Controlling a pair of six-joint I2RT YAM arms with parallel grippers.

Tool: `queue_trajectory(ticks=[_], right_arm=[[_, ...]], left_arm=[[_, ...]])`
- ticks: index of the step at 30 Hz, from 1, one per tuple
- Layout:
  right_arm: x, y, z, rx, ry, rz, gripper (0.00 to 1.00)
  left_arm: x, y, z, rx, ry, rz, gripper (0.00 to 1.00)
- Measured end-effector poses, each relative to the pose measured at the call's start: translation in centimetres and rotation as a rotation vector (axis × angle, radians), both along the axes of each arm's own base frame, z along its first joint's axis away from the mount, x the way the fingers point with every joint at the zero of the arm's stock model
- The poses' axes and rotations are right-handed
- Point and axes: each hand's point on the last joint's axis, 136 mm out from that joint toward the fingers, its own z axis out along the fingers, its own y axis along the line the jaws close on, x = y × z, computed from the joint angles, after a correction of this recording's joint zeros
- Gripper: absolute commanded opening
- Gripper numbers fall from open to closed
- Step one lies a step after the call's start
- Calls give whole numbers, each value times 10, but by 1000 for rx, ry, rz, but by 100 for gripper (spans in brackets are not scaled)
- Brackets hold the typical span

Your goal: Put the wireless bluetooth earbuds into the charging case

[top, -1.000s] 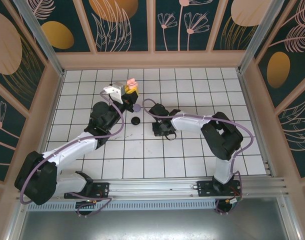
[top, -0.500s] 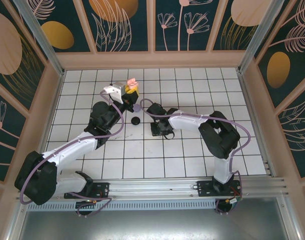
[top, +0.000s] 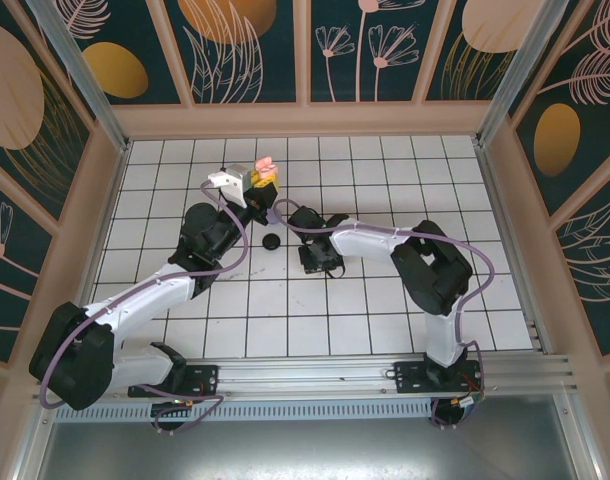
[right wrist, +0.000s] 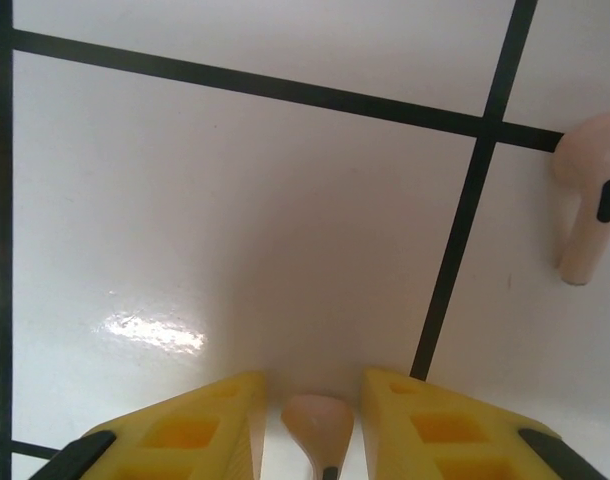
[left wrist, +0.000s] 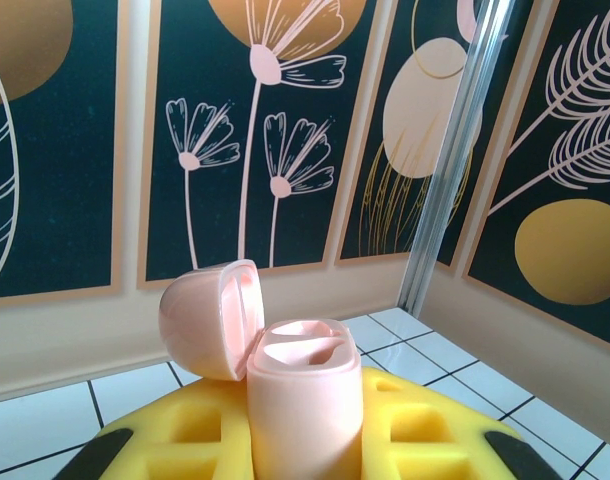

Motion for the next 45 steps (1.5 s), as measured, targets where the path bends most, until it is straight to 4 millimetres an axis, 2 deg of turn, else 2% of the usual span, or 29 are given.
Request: queue_trajectory(ticks=[18,21,23,26,32,36,40,45], right_arm=[[0,-1,2,-12,3,6,18],[1,-3,6,-9,1,1,17],[3,-3,16,8,-15,-5,17],[11,-3,50,70,-74,-25,16],[26,-11,145,231,-257,-63,16],[32,-13,209,328,-388,-65,16],[34,-14,268,412,-509,-43,17],[33,-14,325,496,-634,-7,17]], left_arm=[[-1,-1,1,1,-2,-9,0],[-2,-3,2,3,-7,-19,0],[-3,-4,3,7,-12,-28,0],[-5,-7,4,14,-21,-45,0],[-11,-13,7,40,-54,-90,0],[-24,-16,6,64,-113,-134,0],[-41,-20,-4,110,-187,-200,0],[-57,-28,-12,171,-256,-279,0]])
